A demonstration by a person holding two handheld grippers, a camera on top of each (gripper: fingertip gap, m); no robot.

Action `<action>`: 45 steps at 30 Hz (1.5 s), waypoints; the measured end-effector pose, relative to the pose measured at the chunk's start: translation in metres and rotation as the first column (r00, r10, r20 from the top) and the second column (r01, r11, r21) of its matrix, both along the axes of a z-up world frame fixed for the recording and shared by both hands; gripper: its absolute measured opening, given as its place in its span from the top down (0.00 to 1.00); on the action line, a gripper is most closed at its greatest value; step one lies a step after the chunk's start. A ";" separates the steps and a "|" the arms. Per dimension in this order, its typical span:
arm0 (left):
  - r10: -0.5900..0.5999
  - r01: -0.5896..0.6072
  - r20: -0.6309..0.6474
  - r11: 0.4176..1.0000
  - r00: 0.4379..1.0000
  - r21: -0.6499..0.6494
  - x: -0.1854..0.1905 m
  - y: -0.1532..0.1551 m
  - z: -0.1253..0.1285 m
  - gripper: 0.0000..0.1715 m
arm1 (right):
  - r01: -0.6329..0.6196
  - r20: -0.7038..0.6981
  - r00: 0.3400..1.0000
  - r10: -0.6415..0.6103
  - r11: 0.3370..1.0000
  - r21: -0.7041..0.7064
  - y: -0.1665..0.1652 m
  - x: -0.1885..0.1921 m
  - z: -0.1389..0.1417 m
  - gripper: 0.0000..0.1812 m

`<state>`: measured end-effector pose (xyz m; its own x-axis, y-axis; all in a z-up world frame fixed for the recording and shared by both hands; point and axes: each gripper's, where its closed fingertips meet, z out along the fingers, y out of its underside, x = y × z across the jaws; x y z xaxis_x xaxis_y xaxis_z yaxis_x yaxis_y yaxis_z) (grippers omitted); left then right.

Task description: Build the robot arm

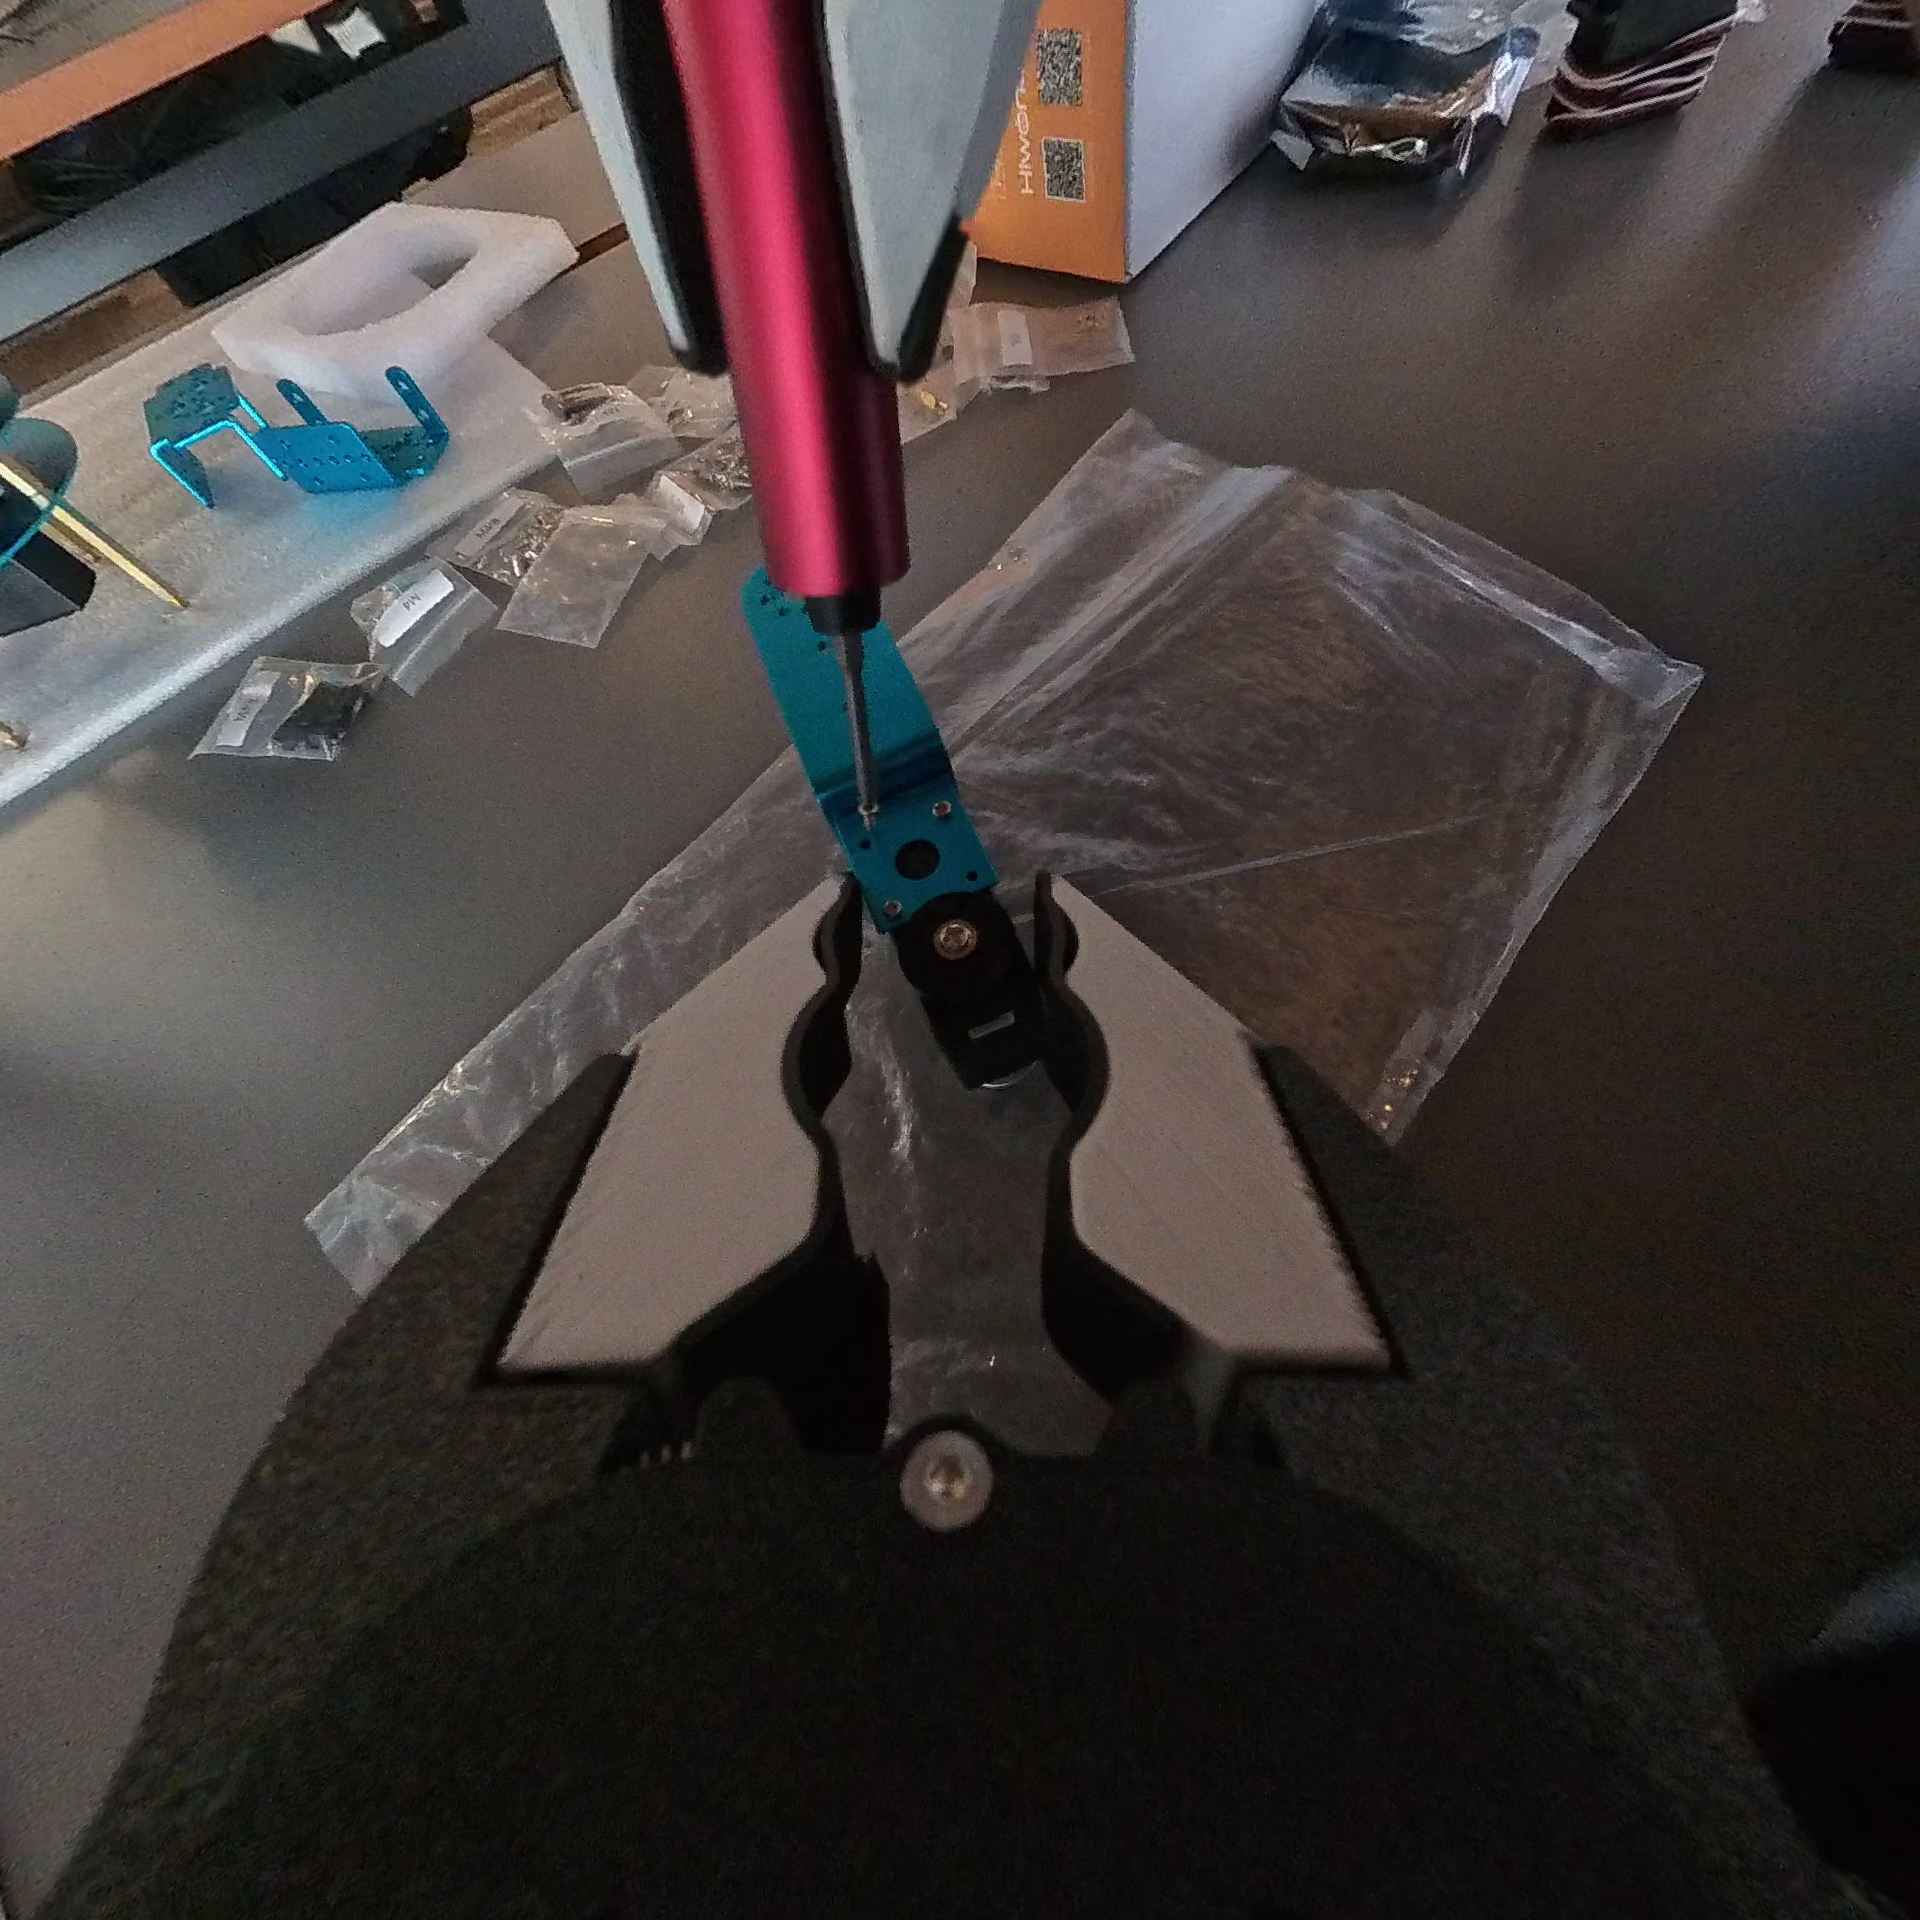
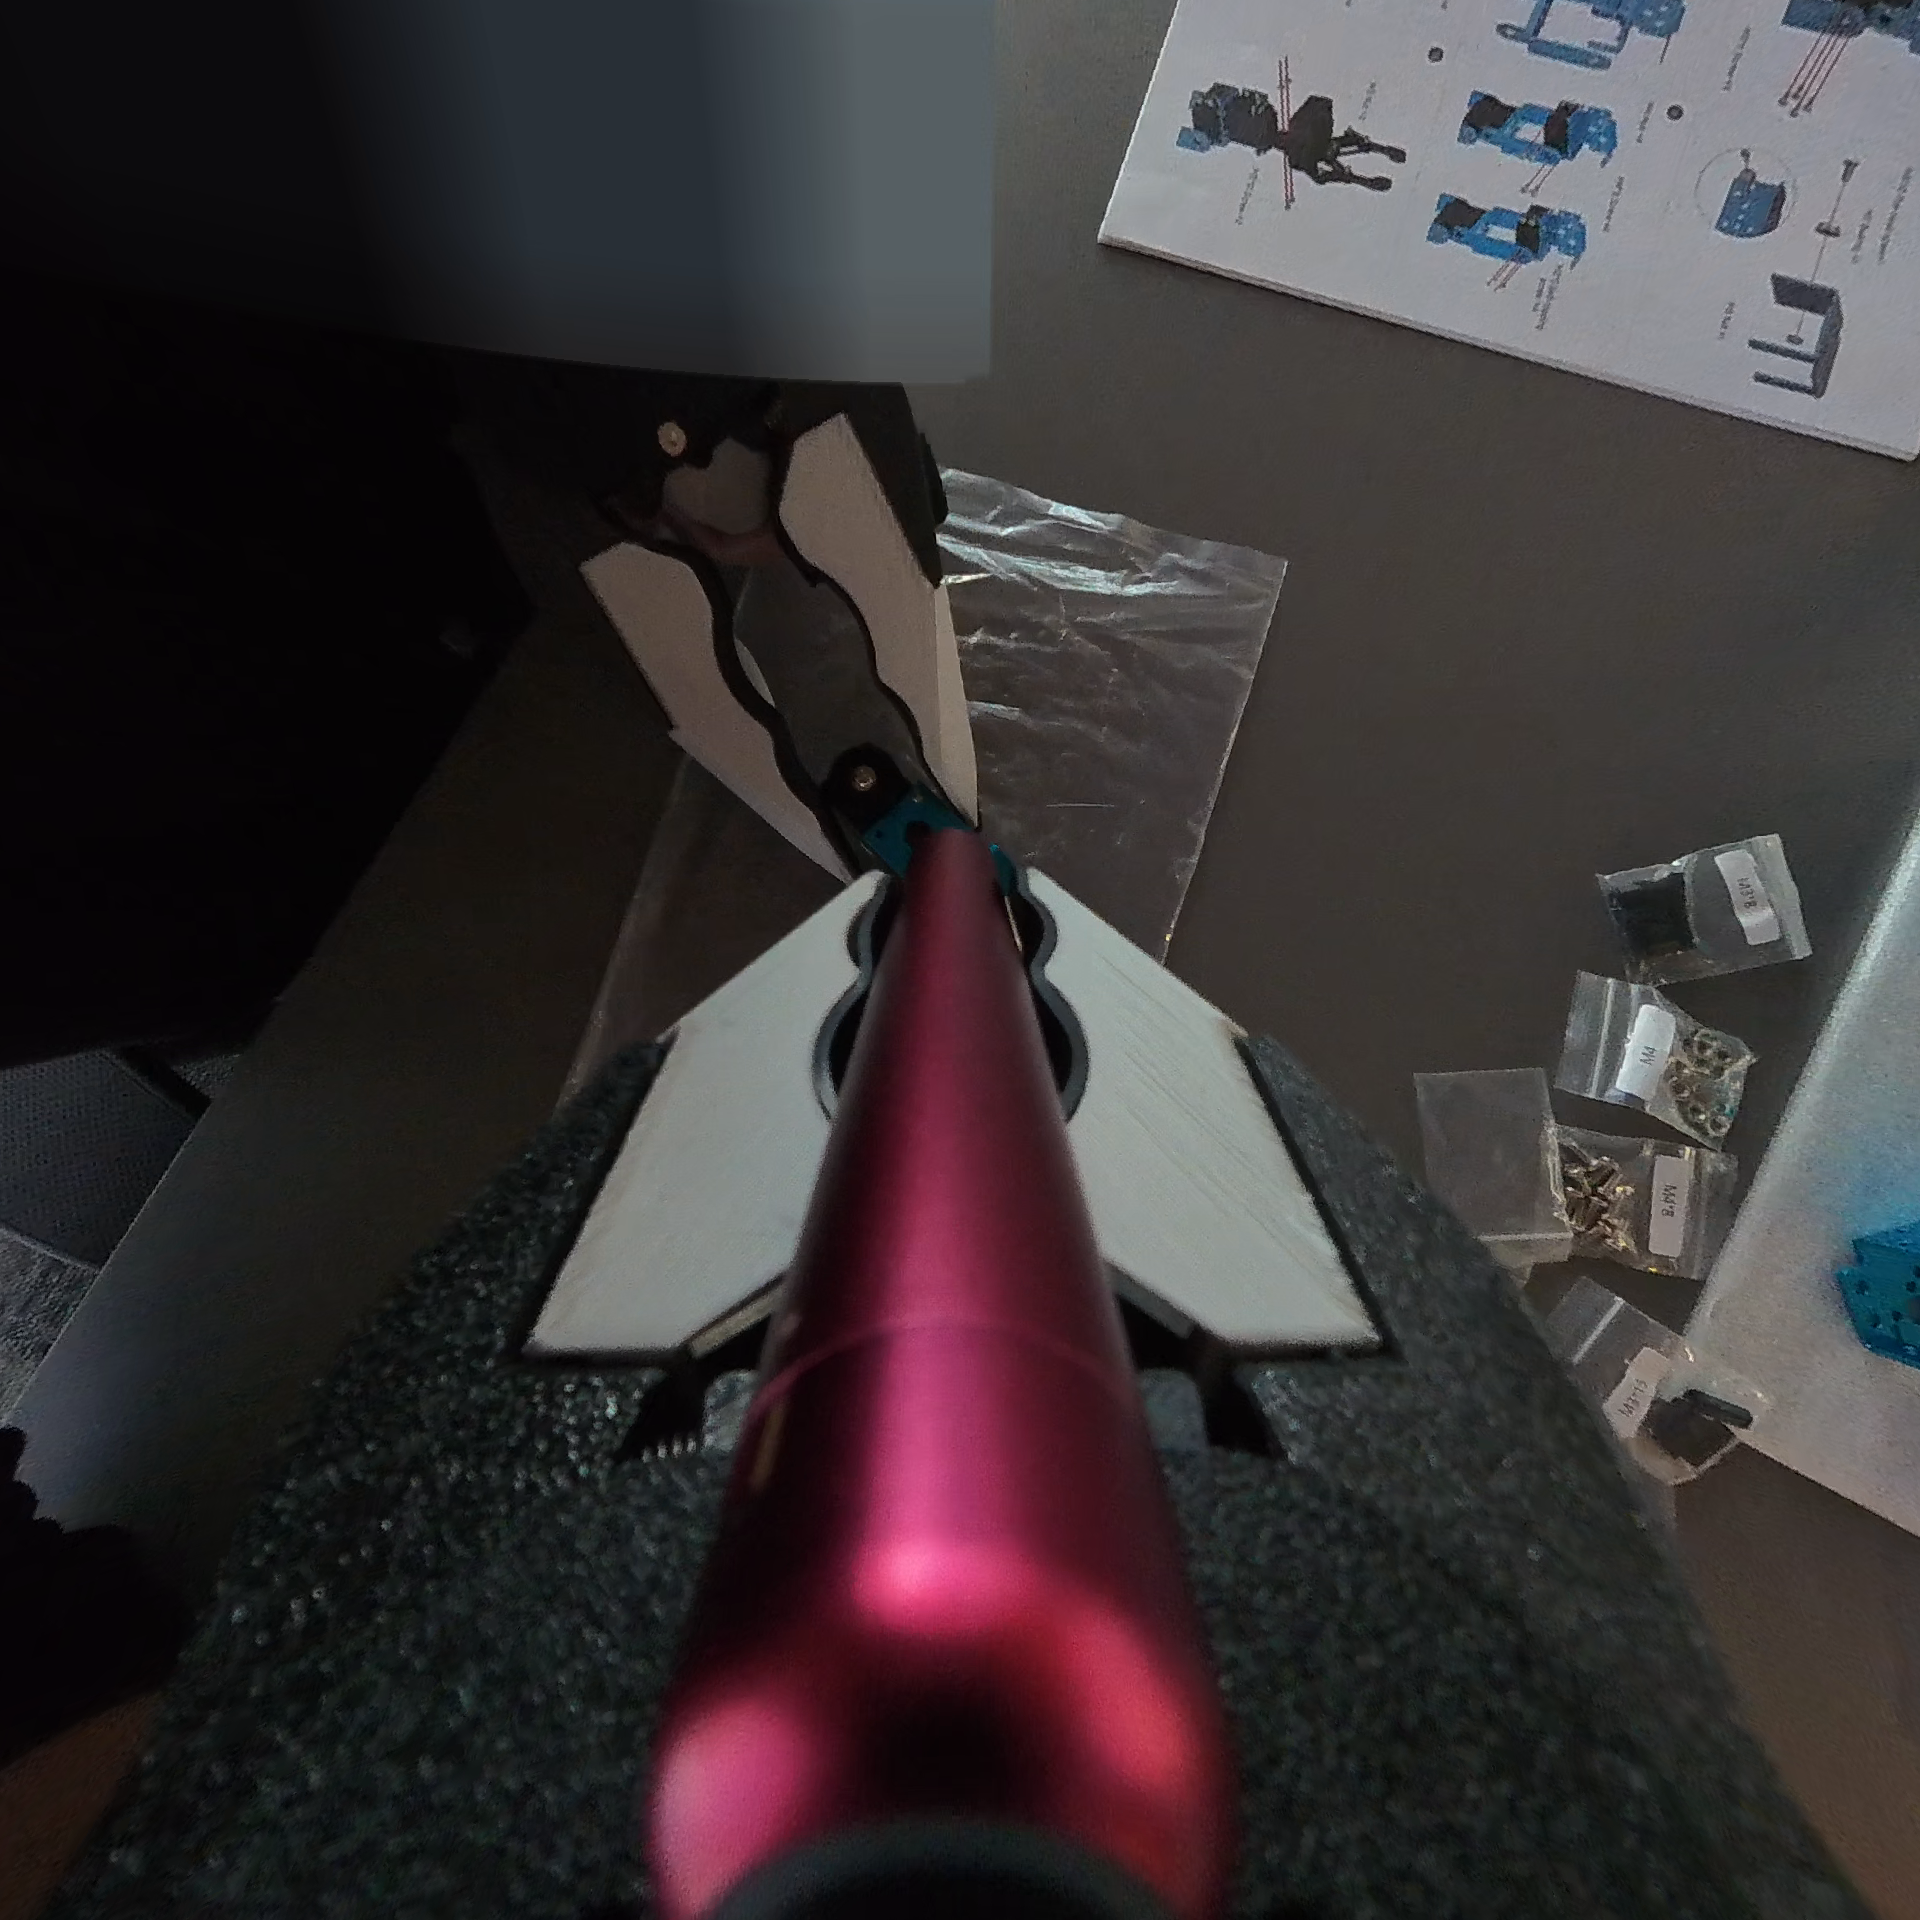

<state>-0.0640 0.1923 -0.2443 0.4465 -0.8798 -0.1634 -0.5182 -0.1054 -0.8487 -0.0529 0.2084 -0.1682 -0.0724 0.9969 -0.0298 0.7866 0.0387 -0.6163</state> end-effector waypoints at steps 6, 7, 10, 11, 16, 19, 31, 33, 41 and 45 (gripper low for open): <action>0.000 0.000 -0.007 1.000 1.000 0.001 0.000 0.000 -0.001 0.82 | -0.005 0.002 1.000 0.005 1.000 0.008 -0.003 -0.003 0.001 0.88; 0.001 -0.001 -0.010 1.000 1.000 0.004 0.000 0.000 -0.001 0.82 | -0.003 0.011 1.000 0.003 1.000 0.013 -0.003 -0.003 0.000 0.88; 0.003 -0.003 -0.016 1.000 1.000 0.012 0.000 0.000 -0.002 0.82 | -0.007 0.020 1.000 0.006 1.000 0.019 -0.005 -0.003 0.000 0.88; 0.004 -0.003 -0.018 1.000 1.000 0.015 0.000 0.000 -0.002 0.82 | -0.008 0.021 1.000 0.008 1.000 0.020 -0.006 -0.003 0.000 0.88; 0.006 -0.004 -0.030 0.999 1.000 0.037 0.000 0.000 -0.002 0.80 | -0.001 0.028 1.000 0.000 1.000 0.030 -0.005 -0.003 0.000 0.88; 0.007 -0.005 -0.038 0.999 0.999 0.053 0.001 0.000 -0.002 0.80 | 0.003 0.040 0.999 -0.005 0.999 0.037 -0.005 -0.003 -0.001 0.88; -0.002 0.003 -0.033 0.999 0.999 0.037 -0.010 -0.001 -0.001 0.78 | -0.013 0.145 0.989 0.016 1.000 -0.021 -0.010 -0.004 0.020 0.88; -0.020 0.020 -0.030 1.000 0.999 0.007 -0.014 -0.004 -0.003 0.79 | -0.003 0.215 0.977 0.006 1.000 -0.016 -0.007 -0.005 0.016 0.88; -0.086 0.086 -0.033 0.996 0.996 -0.012 -0.017 -0.008 -0.005 0.86 | 0.037 0.369 0.929 0.005 0.993 -0.108 -0.009 -0.010 0.017 0.88; -0.084 0.085 -0.043 0.996 0.996 0.012 -0.016 -0.007 -0.005 0.86 | 0.038 0.401 0.916 0.010 0.993 -0.110 -0.007 -0.017 0.014 0.88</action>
